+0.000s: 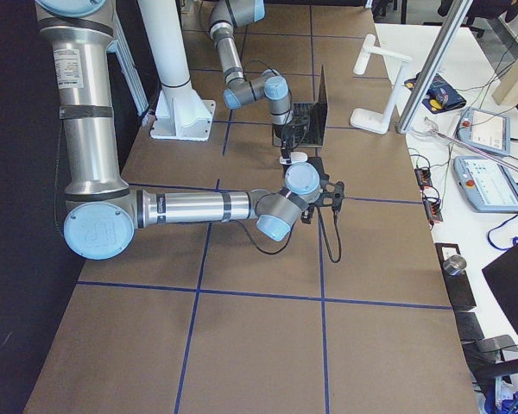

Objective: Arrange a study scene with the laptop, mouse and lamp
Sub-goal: 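Carry the white mouse over the laptop toward the mouse pad with the left gripper, then lower the mouse onto the mouse pad and open the left gripper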

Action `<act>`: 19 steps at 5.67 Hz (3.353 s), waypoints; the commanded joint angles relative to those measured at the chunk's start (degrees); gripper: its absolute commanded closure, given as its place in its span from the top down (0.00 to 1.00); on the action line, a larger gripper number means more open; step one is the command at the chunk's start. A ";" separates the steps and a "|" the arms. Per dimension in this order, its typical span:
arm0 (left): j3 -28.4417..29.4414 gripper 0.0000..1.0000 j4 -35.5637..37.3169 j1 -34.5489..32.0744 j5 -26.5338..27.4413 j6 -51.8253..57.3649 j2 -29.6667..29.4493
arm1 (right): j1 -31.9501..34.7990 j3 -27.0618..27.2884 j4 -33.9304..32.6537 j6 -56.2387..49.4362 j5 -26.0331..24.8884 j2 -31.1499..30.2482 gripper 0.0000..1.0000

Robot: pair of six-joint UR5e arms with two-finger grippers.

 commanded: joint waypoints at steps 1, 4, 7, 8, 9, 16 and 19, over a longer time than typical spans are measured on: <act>6.12 0.09 -4.23 0.09 3.74 -1.09 -2.71 | 0.00 0.11 -0.01 0.09 -0.08 -0.16 1.00; 8.22 0.23 -7.93 0.35 6.04 -1.18 -2.71 | 0.00 0.03 -0.01 0.00 -0.08 0.10 1.00; 8.59 0.59 -8.63 0.44 6.04 -1.27 -2.71 | 0.09 1.17 -0.01 0.09 0.10 -0.25 1.00; 8.59 0.84 -9.07 0.44 6.04 -1.27 -2.62 | 0.09 1.86 -0.10 0.17 0.18 -0.25 1.00; 8.50 0.85 -9.16 0.44 6.04 -1.44 -2.62 | 0.26 2.48 -0.10 0.17 0.18 -0.34 1.00; -33.36 1.00 5.14 -0.61 -4.04 -3.02 19.39 | 1.49 2.31 -0.36 0.17 0.54 -0.16 1.00; -63.81 1.00 11.39 -3.76 -10.45 0.20 41.59 | 3.07 2.40 -0.53 0.09 0.54 -0.34 1.00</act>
